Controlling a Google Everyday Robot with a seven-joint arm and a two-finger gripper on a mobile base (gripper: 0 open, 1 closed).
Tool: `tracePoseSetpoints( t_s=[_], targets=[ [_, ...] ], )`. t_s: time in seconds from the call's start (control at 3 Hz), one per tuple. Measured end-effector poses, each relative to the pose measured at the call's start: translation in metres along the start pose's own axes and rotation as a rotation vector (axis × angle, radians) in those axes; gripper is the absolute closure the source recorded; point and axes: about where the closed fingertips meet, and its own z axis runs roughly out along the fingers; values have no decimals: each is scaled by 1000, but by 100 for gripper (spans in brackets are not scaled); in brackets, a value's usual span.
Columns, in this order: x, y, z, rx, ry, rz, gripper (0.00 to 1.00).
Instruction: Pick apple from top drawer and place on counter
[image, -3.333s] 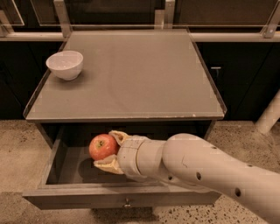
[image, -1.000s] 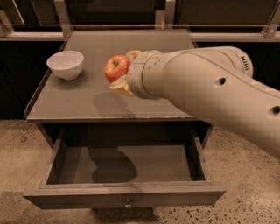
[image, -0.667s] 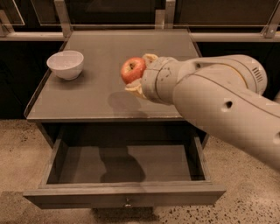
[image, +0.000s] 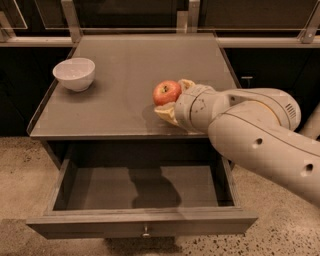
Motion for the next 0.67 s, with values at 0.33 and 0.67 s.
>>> tracePoseSetpoints(
  t_s=[0.33,0.67],
  targets=[
    [19,10,25,-33,-17,89,100],
    [22,11,28,-37,-17,95,80]
  ],
)
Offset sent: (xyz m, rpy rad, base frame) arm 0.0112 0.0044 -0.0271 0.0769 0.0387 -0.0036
